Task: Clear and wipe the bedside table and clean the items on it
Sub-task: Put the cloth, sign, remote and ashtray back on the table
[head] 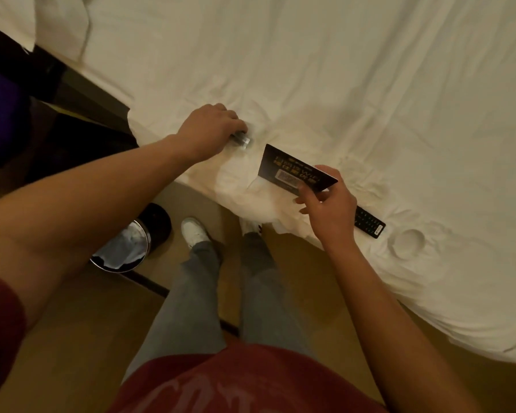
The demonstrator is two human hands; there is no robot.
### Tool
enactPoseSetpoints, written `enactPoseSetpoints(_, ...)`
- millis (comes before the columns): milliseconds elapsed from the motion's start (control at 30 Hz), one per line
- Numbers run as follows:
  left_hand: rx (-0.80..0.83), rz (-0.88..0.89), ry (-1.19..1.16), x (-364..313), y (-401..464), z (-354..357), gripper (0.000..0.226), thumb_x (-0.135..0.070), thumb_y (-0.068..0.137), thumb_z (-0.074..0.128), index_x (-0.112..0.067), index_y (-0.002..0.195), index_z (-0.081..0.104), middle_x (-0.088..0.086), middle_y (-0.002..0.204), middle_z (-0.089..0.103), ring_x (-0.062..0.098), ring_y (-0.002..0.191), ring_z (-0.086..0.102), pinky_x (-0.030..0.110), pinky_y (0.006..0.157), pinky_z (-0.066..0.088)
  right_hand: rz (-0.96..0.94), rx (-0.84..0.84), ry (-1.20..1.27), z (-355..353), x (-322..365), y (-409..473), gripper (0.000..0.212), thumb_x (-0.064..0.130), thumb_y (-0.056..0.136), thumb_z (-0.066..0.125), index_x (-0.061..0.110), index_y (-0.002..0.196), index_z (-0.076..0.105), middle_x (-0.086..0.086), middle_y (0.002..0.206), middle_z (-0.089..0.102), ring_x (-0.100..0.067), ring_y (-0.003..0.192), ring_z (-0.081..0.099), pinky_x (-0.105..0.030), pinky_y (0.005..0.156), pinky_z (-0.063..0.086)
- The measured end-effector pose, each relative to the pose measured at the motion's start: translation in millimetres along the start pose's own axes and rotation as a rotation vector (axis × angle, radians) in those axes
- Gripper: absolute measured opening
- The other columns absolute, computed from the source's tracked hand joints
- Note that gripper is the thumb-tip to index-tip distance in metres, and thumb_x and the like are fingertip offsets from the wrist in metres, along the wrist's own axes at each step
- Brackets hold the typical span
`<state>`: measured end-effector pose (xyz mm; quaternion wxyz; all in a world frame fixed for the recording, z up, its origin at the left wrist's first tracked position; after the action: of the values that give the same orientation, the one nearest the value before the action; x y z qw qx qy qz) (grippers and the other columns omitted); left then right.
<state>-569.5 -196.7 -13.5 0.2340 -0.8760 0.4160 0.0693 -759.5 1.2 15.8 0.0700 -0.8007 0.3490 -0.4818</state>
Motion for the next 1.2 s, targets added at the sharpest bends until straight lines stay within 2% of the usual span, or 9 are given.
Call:
enactPoseSetpoints(100,-0.008,-0.013,-0.046,1.3,-2.4,-2.5,0.032,-0.010,0.097,0.060,-0.020,0.126,0.070,0.007,0.116,0.071,0.035,0.105,0.061,0.043,0.077,0.051,0.008,0.022,-0.011,-0.4,-2.3,3.4,0.020,0.020,0.099,0.069,0.015,0.119,0.069,0.004,0.095,0.076,-0.005,0.071,0.075,-0.023,0.059,0.061)
enactPoseSetpoints(200,-0.037,-0.037,-0.112,0.8,-9.9,-8.8,0.029,-0.009,0.096,0.062,-0.017,0.121,0.073,0.011,0.110,0.073,0.036,0.103,0.065,0.043,0.077,0.051,-0.016,0.013,-0.011,-7.8,3.9,5.6,0.020,0.023,0.099,0.069,0.016,0.118,0.070,0.007,0.093,0.075,-0.005,0.071,0.076,-0.022,0.055,0.060)
enactPoseSetpoints(367,-0.087,-0.080,-0.173,-3.6,-28.0,-29.0,0.030,-0.018,0.097,0.066,-0.017,0.127,0.072,0.012,0.119,0.074,0.035,0.109,0.067,0.044,0.085,0.053,-0.076,0.013,-0.011,-23.9,29.2,5.4,0.015,0.025,0.099,0.069,0.022,0.114,0.067,0.010,0.092,0.075,-0.003,0.071,0.076,-0.022,0.054,0.060)
enactPoseSetpoints(433,-0.110,-0.093,-0.175,-3.6,-34.7,-36.8,0.032,-0.021,0.098,0.066,-0.018,0.130,0.070,0.009,0.124,0.073,0.034,0.112,0.067,0.045,0.086,0.052,-0.112,0.010,0.002,-28.0,43.2,6.4,0.011,0.025,0.099,0.070,0.025,0.109,0.066,0.005,0.091,0.077,-0.002,0.070,0.076,-0.018,0.052,0.057)
enactPoseSetpoints(600,-0.181,-0.177,-0.195,5.6,-60.0,-56.4,0.034,-0.023,0.099,0.064,-0.024,0.133,0.067,0.003,0.128,0.072,0.030,0.114,0.066,0.042,0.085,0.051,-0.224,0.019,0.002,-20.0,82.8,13.2,0.024,0.023,0.098,0.072,0.006,0.115,0.072,0.001,0.092,0.077,-0.003,0.072,0.076,-0.016,0.053,0.055)
enactPoseSetpoints(833,-0.249,-0.419,-0.210,54.7,-136.4,-68.8,0.036,-0.029,0.101,0.061,-0.026,0.136,0.065,0.002,0.129,0.071,0.029,0.118,0.065,0.043,0.091,0.051,-0.407,0.136,-0.039,45.5,146.2,22.9,0.029,0.026,0.098,0.072,0.005,0.118,0.070,-0.004,0.097,0.078,-0.004,0.077,0.076,-0.019,0.058,0.059)
enactPoseSetpoints(967,-0.327,-0.541,-0.199,93.3,-195.9,-73.1,0.037,-0.033,0.098,0.064,-0.029,0.134,0.066,0.003,0.120,0.075,0.029,0.109,0.069,0.041,0.087,0.051,-0.499,0.218,-0.053,100.9,182.3,20.0,0.024,0.028,0.098,0.071,0.012,0.116,0.068,-0.002,0.098,0.078,-0.006,0.079,0.076,-0.025,0.062,0.062)
enactPoseSetpoints(1133,-0.407,-0.709,-0.214,154.6,-277.7,-71.4,0.040,-0.027,0.094,0.070,-0.033,0.133,0.064,0.002,0.112,0.076,0.027,0.102,0.070,0.043,0.084,0.053,-0.561,0.320,-0.094,189.4,231.0,-2.3,0.014,0.034,0.096,0.071,0.029,0.108,0.065,0.029,0.082,0.073,-0.003,0.073,0.075,-0.026,0.064,0.062)
enactPoseSetpoints(1200,-0.429,-0.767,-0.200,181.0,-309.9,-70.3,0.039,-0.028,0.094,0.069,-0.034,0.132,0.064,0.001,0.110,0.076,0.026,0.101,0.069,0.043,0.084,0.053,-0.595,0.333,-0.116,223.3,252.8,-13.4,0.012,0.036,0.095,0.071,0.034,0.104,0.064,0.027,0.082,0.072,-0.003,0.070,0.075,-0.032,0.068,0.063)
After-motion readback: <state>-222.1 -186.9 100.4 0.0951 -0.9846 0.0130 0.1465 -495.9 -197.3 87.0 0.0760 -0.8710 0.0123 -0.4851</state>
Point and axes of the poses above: each hand's wrist, its own y-axis towards the middle knuckle, its own z-axis out of the palm, x = y × z, the point moved 4 cm from there along y, towards the middle knuckle
